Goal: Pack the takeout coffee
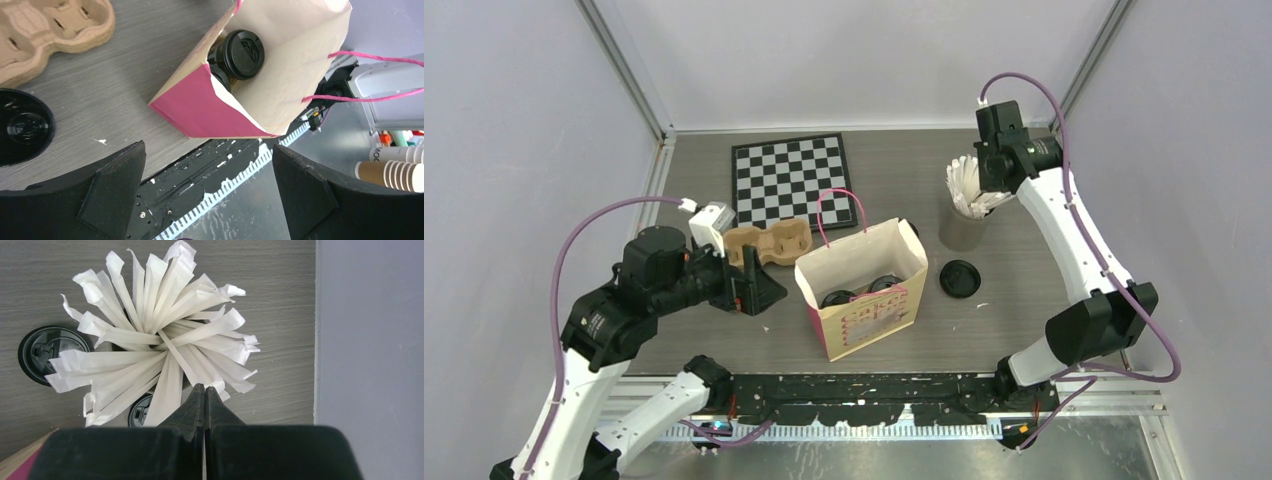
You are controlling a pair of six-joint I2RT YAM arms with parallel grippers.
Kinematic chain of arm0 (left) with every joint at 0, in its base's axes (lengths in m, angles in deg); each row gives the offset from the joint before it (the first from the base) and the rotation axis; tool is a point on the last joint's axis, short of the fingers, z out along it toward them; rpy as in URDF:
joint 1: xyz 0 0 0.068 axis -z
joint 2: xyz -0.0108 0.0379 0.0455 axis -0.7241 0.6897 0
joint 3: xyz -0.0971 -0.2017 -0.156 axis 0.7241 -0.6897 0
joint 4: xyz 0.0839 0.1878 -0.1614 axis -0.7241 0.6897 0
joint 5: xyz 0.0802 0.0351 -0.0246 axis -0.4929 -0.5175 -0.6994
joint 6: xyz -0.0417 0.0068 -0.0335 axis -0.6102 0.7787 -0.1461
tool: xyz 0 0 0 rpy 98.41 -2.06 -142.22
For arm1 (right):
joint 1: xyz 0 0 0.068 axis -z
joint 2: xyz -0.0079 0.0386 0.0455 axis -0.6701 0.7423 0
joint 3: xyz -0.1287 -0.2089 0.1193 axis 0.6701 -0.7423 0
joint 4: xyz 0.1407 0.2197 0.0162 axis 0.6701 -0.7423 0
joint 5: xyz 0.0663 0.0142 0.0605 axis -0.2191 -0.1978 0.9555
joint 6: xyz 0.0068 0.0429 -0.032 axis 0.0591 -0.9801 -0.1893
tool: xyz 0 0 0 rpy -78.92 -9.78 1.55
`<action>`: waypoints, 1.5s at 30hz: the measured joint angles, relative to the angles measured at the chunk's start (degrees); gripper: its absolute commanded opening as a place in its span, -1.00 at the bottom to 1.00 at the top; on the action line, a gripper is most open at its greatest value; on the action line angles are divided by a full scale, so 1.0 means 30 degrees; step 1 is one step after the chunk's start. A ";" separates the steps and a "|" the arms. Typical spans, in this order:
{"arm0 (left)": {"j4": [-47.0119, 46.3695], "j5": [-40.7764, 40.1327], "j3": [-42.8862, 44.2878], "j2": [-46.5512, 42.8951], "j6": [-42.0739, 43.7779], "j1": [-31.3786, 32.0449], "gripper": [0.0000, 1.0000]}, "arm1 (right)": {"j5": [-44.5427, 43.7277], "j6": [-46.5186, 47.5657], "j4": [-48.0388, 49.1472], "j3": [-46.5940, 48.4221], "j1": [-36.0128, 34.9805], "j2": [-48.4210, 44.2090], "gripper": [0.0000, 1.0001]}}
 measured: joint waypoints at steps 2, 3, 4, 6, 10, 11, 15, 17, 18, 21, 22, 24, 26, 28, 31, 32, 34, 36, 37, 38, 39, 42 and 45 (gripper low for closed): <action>0.0109 -0.0401 0.0197 0.0036 0.0000 0.0000 0.99 | -0.0058 -0.0015 -0.0641 0.0933 0.0000 0.0109 -0.99; 0.0124 -0.0678 0.0357 0.0036 0.0000 0.0000 0.99 | -0.0102 -0.0036 -0.1093 0.1639 0.0000 0.0109 -0.99; 0.0124 -0.0852 0.0481 0.0029 -0.0007 0.0000 1.00 | -0.0138 -0.0066 -0.1421 0.2259 0.0000 0.0102 -1.00; 0.0058 -0.1260 0.0685 0.0022 -0.0044 0.0000 1.00 | -0.0197 -0.0153 -0.2164 0.3628 0.0000 0.0080 -0.99; 0.0044 -0.1982 0.0765 0.0087 -0.0328 0.0000 0.99 | -0.0189 -0.0357 -0.3694 0.6113 0.0000 -0.0044 -1.00; 0.0044 -0.2091 0.0772 0.0146 -0.0357 0.0000 1.00 | -0.0182 -0.0474 -0.4189 0.6812 0.0000 -0.0080 -0.99; 0.0124 -0.2433 0.0852 0.0590 -0.0364 0.0000 0.99 | 0.0255 -0.0984 -0.6470 1.0681 0.0000 -0.0015 -1.00; 0.0102 -0.2484 0.0860 0.0852 -0.0364 0.0000 1.00 | 0.0889 -0.1537 -0.7978 1.4156 0.0000 0.0335 -0.99; 0.0080 -0.2492 0.0860 0.0933 -0.0364 0.0000 1.00 | 0.1268 -0.1821 -0.8459 1.5926 0.0000 0.0444 -1.00; -0.0146 -0.2514 0.0860 0.0954 -0.0364 0.0000 0.99 | 0.2441 -0.2477 -0.8932 1.8054 0.0000 -0.0284 -0.99; -0.0255 -0.2572 0.0860 0.0954 -0.0364 0.0000 0.99 | 0.3031 -0.2718 -0.9071 1.7864 0.0000 -0.0962 -1.00; -0.0335 -0.2645 0.0903 0.0918 -0.0364 0.0000 0.99 | 0.4532 -0.3184 -0.9158 1.6538 0.0007 -0.2594 -0.99; -0.0379 -0.2696 0.1042 0.0925 -0.0357 0.0000 0.99 | 0.6040 -0.3585 -0.9143 1.5074 0.0000 -0.4022 -1.00; -0.0430 -0.2776 0.1268 0.0998 -0.0357 0.0000 0.99 | 0.7745 -0.4109 -0.9092 1.3828 0.0000 -0.5355 -0.99; -0.0590 -0.2856 0.1486 0.1071 -0.0364 0.0000 1.00 | 0.9916 -0.5013 -0.8765 1.2874 0.0000 -0.6637 -0.99; -0.0648 -0.2856 0.1530 0.1093 -0.0393 0.0000 0.99 | 1.0856 -0.5435 -0.8364 1.2400 0.0000 -0.7220 -0.99; -0.0729 -0.2849 0.1545 0.1115 -0.0525 0.0000 0.99 | 1.2276 -0.6186 -0.7715 1.1591 0.0000 -0.8051 -0.99; -0.0743 -0.2812 0.1545 0.1144 -0.0809 0.0000 0.99 | 1.3770 -0.6936 -0.6929 1.0550 0.0000 -0.8750 -0.99; -0.0765 -0.2783 0.1545 0.1151 -0.0882 0.0000 0.99 | 1.4389 -0.7249 -0.6696 1.0134 0.0000 -0.8925 -0.99; -0.0780 -0.2783 0.1545 0.1166 -0.0947 0.0000 0.99 | 1.4834 -0.7490 -0.6543 0.9821 0.0000 -0.8961 -0.99; -0.0787 -0.2783 0.1545 0.1188 -0.0984 0.0000 1.00 | 1.5344 -0.7737 -0.6419 0.9435 0.0000 -0.8947 -0.99; -0.0772 -0.2790 0.1552 0.1348 -0.1100 0.0000 0.99 | 1.6444 -0.8182 -0.6266 0.8459 0.0000 -0.8575 -0.99; -0.0772 -0.2783 0.1566 0.1508 -0.1341 0.0000 0.99 | 1.7376 -0.8349 -0.5865 0.7082 0.0000 -0.8160 -1.00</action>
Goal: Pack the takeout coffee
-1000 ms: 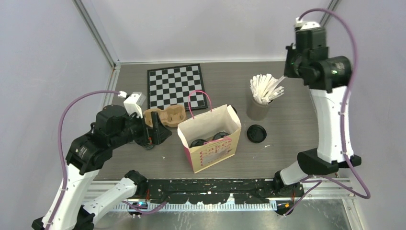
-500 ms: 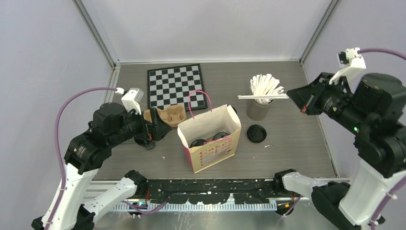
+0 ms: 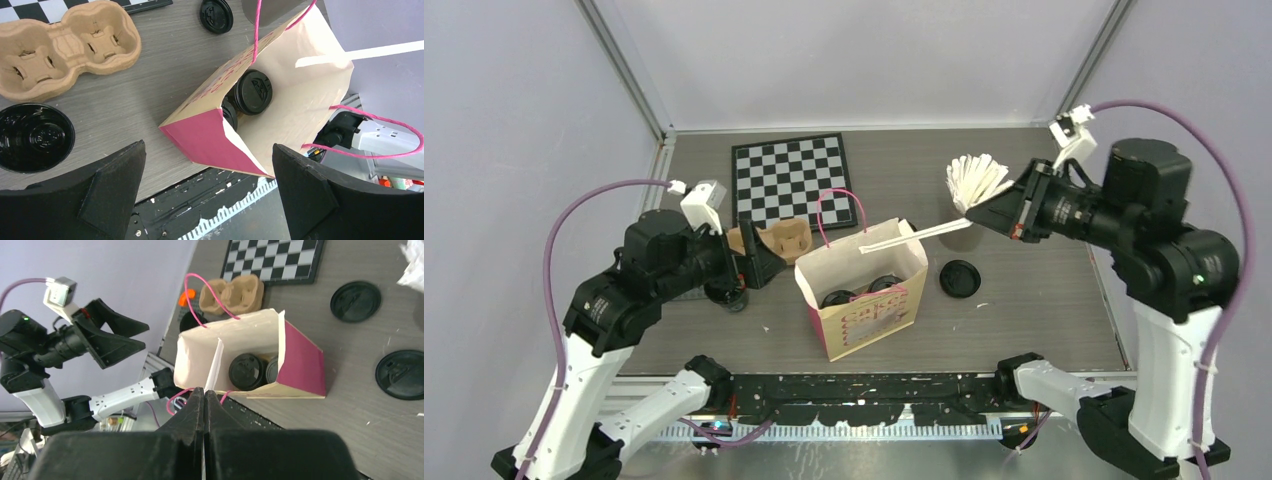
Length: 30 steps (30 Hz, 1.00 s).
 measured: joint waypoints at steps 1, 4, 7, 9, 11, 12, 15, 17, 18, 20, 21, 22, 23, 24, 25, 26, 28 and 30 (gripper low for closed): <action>0.0000 0.0000 0.0000 -0.0007 -0.0036 0.0000 0.99 | 0.0204 -0.0051 0.0168 -0.0466 0.0000 0.0058 -0.99; -0.0007 -0.0007 0.0000 -0.0124 -0.0102 0.0000 0.99 | 0.0969 -0.0459 0.1421 -0.2703 0.0000 -0.0007 -0.99; -0.0284 -0.0022 -0.0262 -0.0481 -0.0248 0.0000 0.99 | 0.1807 -0.1151 0.3162 -0.5625 0.0000 -0.0226 -1.00; -0.0408 -0.0058 -0.0663 -0.0867 -0.0525 0.0000 0.99 | 0.2208 -0.1472 0.3971 -0.7264 -0.0036 -0.0197 -0.99; -0.0423 -0.0066 -0.0903 -0.1137 -0.0670 0.0000 0.99 | 0.2375 -0.1676 0.4459 -0.8174 -0.0168 0.0000 -1.00; -0.0437 -0.0066 -0.0969 -0.1180 -0.0699 0.0000 0.99 | 0.2470 -0.1792 0.4750 -0.8444 -0.0277 0.0153 -0.99; -0.0510 -0.0095 -0.1129 -0.1166 -0.0896 0.0000 0.99 | 0.2710 -0.2164 0.5581 -0.8772 -0.1035 0.0612 -1.00; -0.0517 -0.0204 -0.1209 -0.1151 -0.1020 0.0000 0.98 | 0.2980 -0.2273 0.6018 -0.8772 -0.1829 0.1064 -0.99; -0.0517 -0.0211 -0.1217 -0.1129 -0.1027 0.0000 0.98 | 0.3104 -0.2295 0.6178 -0.8772 -0.2200 0.1304 -0.99; -0.0517 -0.0211 -0.1217 -0.1056 -0.1020 0.0000 0.98 | 0.3315 -0.2331 0.6455 -0.8765 -0.2885 0.1821 -1.00; -0.0517 -0.0211 -0.1217 -0.1027 -0.1020 0.0000 0.98 | 0.3351 -0.2324 0.6586 -0.8750 -0.3315 0.2164 -0.97; -0.0525 -0.0226 -0.1217 -0.1005 -0.1020 0.0000 0.98 | 0.3366 -0.2302 0.6703 -0.8743 -0.3694 0.2550 -0.85; -0.0532 -0.0248 -0.1217 -0.0991 -0.1013 0.0000 0.98 | 0.3359 -0.2251 0.6739 -0.8714 -0.4007 0.2965 -0.73; -0.0539 -0.0299 -0.1217 -0.0991 -0.1013 0.0000 0.98 | 0.3286 -0.2208 0.6696 -0.8648 -0.4248 0.3381 -0.63; -0.0554 -0.0357 -0.1217 -0.1013 -0.1005 0.0000 0.98 | 0.3104 -0.2142 0.6557 -0.8510 -0.4408 0.3694 -0.55; -0.0576 -0.0408 -0.1217 -0.1035 -0.0998 0.0000 0.98 | 0.2805 -0.1996 0.6302 -0.8240 -0.4524 0.4065 -0.45; -0.0641 -0.0568 -0.1217 -0.1151 -0.0969 0.0000 0.98 | 0.2091 -0.1639 0.5676 -0.7315 -0.4444 0.4656 -0.26; -0.0641 -0.0743 -0.1217 -0.1290 -0.0940 0.0000 0.97 | 0.1661 -0.1282 0.4991 -0.5894 -0.4138 0.5071 -0.08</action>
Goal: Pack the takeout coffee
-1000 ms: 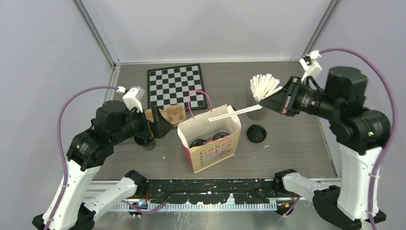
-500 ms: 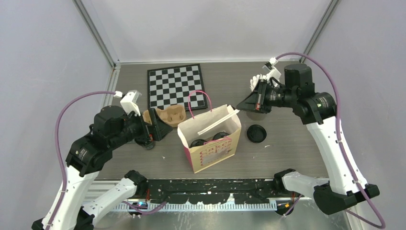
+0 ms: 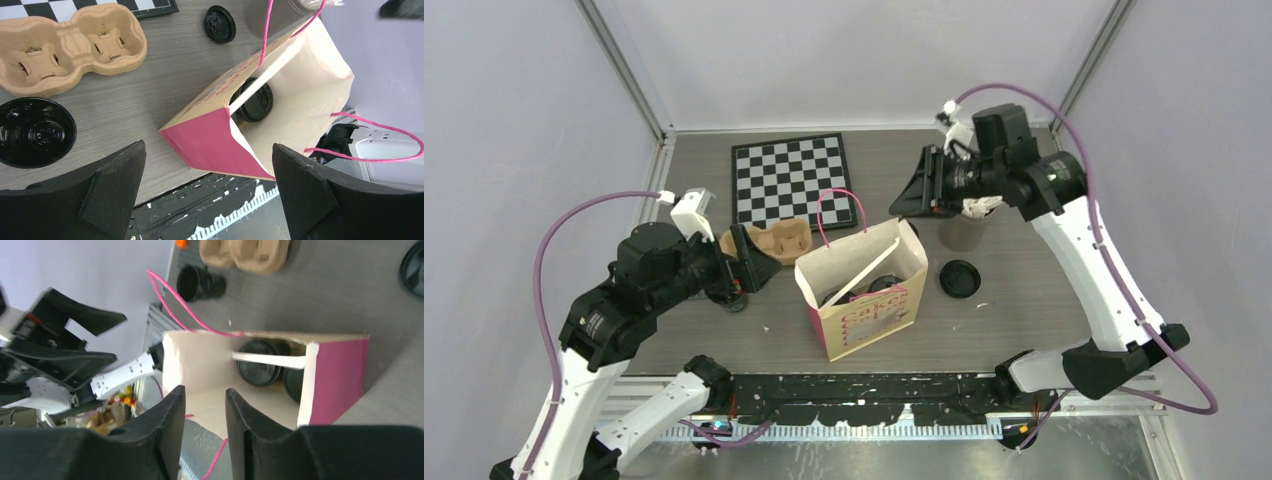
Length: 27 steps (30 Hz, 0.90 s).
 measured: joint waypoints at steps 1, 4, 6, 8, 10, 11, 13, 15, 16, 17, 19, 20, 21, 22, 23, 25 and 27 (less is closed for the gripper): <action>0.0000 -0.0087 0.0000 -0.0051 0.0015 0.0000 0.97 | -0.0131 0.0255 -0.0444 0.1129 0.0291 0.0240 -0.04; 0.0015 -0.0233 0.0000 -0.0036 0.0087 0.0000 0.96 | -0.0495 0.1071 -0.1056 0.3738 0.1100 0.0510 0.00; 0.0015 -0.0270 0.0000 0.0044 0.0168 0.0000 0.95 | -0.0889 0.1494 -0.1494 0.4736 0.1603 0.0525 0.03; 0.0015 -0.0277 0.0000 0.0124 0.0364 0.0000 0.95 | -0.1698 0.1807 -0.2004 0.5180 0.2208 0.0503 0.06; 0.0022 -0.0277 -0.0007 0.0160 0.0452 0.0000 0.97 | -0.2820 0.2127 -0.2499 0.5166 0.2754 0.0481 0.12; 0.0015 -0.0277 -0.0044 0.0153 0.0495 0.0000 0.99 | -0.3730 0.2404 -0.2688 0.5049 0.2943 0.0481 0.15; 0.0015 -0.0277 -0.0124 0.0153 0.0539 0.0000 0.99 | -0.5770 0.3031 -0.2994 0.4648 0.3162 0.0401 0.20; 0.0007 -0.0270 -0.0138 0.0240 0.0656 0.0000 0.99 | -0.7927 0.3665 -0.3053 0.3942 0.3264 0.0197 0.21; 0.0007 -0.0262 -0.0131 0.0299 0.0772 0.0000 1.00 | -0.9005 0.4058 -0.3067 0.3497 0.3286 0.0066 0.20; 0.0007 -0.0255 -0.0131 0.0372 0.0860 0.0000 0.99 | -0.9974 0.4415 -0.3060 0.3053 0.3322 -0.0044 0.21; 0.0007 -0.0219 -0.0124 0.0583 0.0991 0.0000 0.99 | -1.1846 0.5136 -0.2980 0.2186 0.3424 -0.0197 0.20; 0.0007 -0.0175 -0.0124 0.0685 0.1027 0.0000 0.99 | -1.2750 0.5544 -0.2863 0.1785 0.3519 -0.0204 0.20; 0.0007 -0.0124 -0.0124 0.0816 0.1071 0.0000 0.99 | -1.3559 0.5923 -0.2645 0.1413 0.3628 -0.0197 0.20; 0.0007 -0.0087 -0.0124 0.0933 0.1093 0.0000 0.99 | -1.4222 0.6266 -0.2433 0.1115 0.3774 -0.0153 0.21; 0.0007 -0.0080 -0.0124 0.0998 0.1107 0.0000 0.99 | -1.4681 0.6572 -0.2331 0.0969 0.3934 -0.0073 0.24; 0.0007 -0.0029 -0.0124 0.1093 0.1188 0.0000 1.00 | -1.5504 0.7155 -0.1931 0.0918 0.4422 0.0248 0.24; 0.0007 -0.0022 -0.0124 0.1129 0.1370 0.0000 0.99 | -1.6014 0.7526 -0.1603 0.1064 0.4823 0.0699 0.17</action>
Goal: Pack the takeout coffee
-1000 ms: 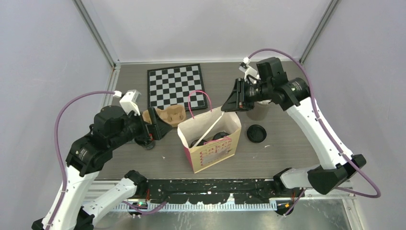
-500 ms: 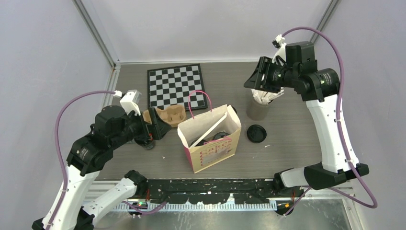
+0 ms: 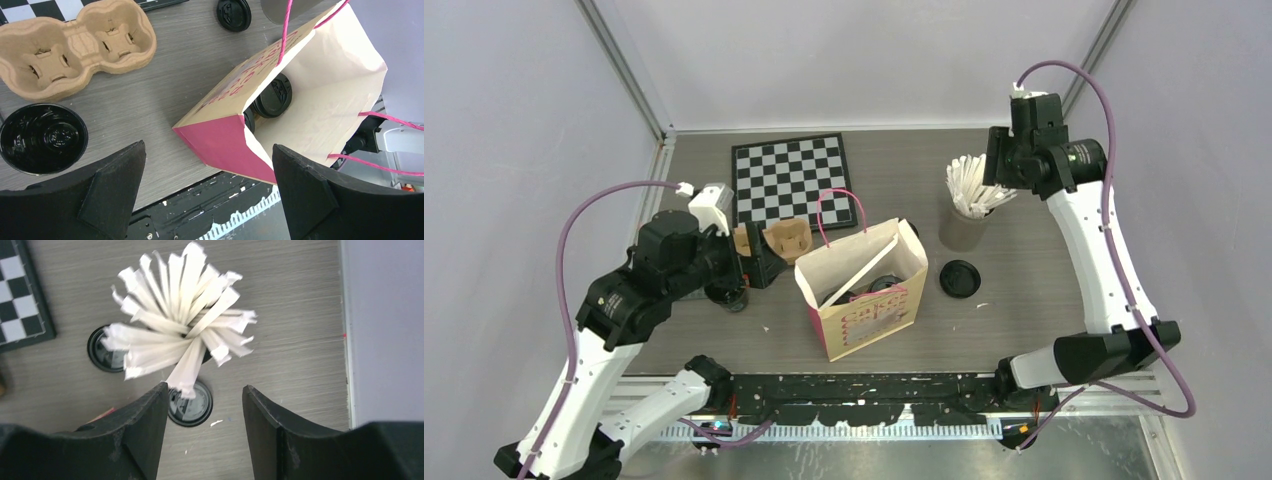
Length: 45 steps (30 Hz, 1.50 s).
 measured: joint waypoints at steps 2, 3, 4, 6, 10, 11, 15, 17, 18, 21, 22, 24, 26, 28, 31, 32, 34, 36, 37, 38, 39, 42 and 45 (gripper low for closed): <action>0.0000 -0.0007 0.0000 0.0051 0.0138 0.0000 0.99 | -0.0342 0.0197 0.0277 0.0335 0.0364 0.0692 0.14; 0.0000 -0.0007 0.0000 0.0117 0.0175 0.0000 0.99 | -0.0430 0.0240 0.0408 0.0466 0.0474 0.1020 0.13; 0.0000 -0.0007 0.0000 0.0160 0.0226 0.0000 0.99 | -0.0517 0.0233 0.0503 0.0546 0.0568 0.1348 0.10; 0.0000 -0.0007 0.0007 0.0160 0.0328 0.0000 0.99 | -0.0707 0.0095 0.0517 0.0583 0.0656 0.1843 0.03; 0.0000 0.0007 0.0007 0.0153 0.0568 0.0000 0.99 | -0.1013 -0.0991 0.0474 0.0532 0.0699 0.2368 -0.05; 0.0000 0.0015 0.0007 0.0153 0.0583 0.0000 1.00 | -0.1056 -0.1217 0.0466 0.0466 0.0714 0.2368 -0.06; 0.0000 0.0029 0.0007 -0.0007 0.0605 0.0000 0.99 | -0.1479 -0.2397 0.0415 0.0168 0.0838 0.2368 -0.13; -0.0007 0.0080 0.0007 -0.0087 0.0597 0.0000 0.99 | -0.1654 -0.2914 0.0408 -0.0226 0.0911 0.2368 -0.21; -0.0007 0.0102 0.0007 -0.0102 0.0597 0.0000 0.99 | -0.1676 -0.3075 0.0393 -0.0423 0.0947 0.2361 -0.25; -0.0007 0.0124 0.0007 -0.0197 0.0619 0.0000 0.99 | -0.1683 -0.3636 0.0459 -0.1348 0.1064 0.2353 -0.36; -0.0007 0.0131 0.0007 -0.0204 0.0634 0.0000 0.99 | -0.1676 -0.3803 0.0488 -0.1683 0.1064 0.2353 -0.39; 0.0000 0.0124 0.0007 -0.0182 0.0648 0.0000 0.99 | -0.1698 -0.4131 0.0532 -0.2251 0.1071 0.2353 -0.41; -0.0007 0.0124 0.0007 -0.0153 0.0656 0.0000 0.99 | -0.1763 -0.4364 0.0641 -0.2652 0.1100 0.2310 -0.48; 0.0000 0.0124 0.0007 -0.0138 0.0699 0.0000 1.00 | -0.1865 -0.4495 0.0772 -0.2849 0.1129 0.2244 -0.52; 0.0015 0.0124 0.0007 -0.0131 0.0852 0.0000 1.00 | -0.2055 -0.4583 0.1064 -0.2900 0.1202 0.2098 -0.53; 0.0022 0.0124 0.0007 -0.0131 0.0947 0.0000 1.00 | -0.2157 -0.4590 0.1151 -0.2907 0.1231 0.2033 -0.53; 0.0073 0.0124 0.0007 -0.0131 0.1064 0.0000 1.00 | -0.2280 -0.4590 0.1413 -0.3038 0.1231 0.1800 -0.52; 0.0168 0.0124 0.0007 -0.0138 0.1115 0.0000 1.00 | -0.2375 -0.4590 0.1632 -0.3198 0.1282 0.1523 -0.52; 0.0219 0.0124 0.0007 -0.0131 0.1144 0.0000 0.99 | -0.2419 -0.4590 0.1683 -0.3228 0.1304 0.1392 -0.53; 0.0248 0.0117 0.0007 -0.0131 0.1144 0.0000 0.99 | -0.2448 -0.4583 0.1741 -0.3235 0.1304 0.1297 -0.54; 0.0284 0.0124 0.0007 -0.0131 0.1151 0.0000 0.99 | -0.2463 -0.4583 0.1858 -0.3235 0.1311 0.1188 -0.54; 0.0313 0.0124 0.0007 -0.0117 0.1180 0.0000 0.99 | -0.2499 -0.4626 0.2127 -0.3315 0.1319 0.1064 -0.56; 0.0364 0.0124 0.0080 0.0000 0.1297 0.0000 1.00 | -0.2484 -0.4772 0.2361 -0.3767 0.1319 0.1064 -0.58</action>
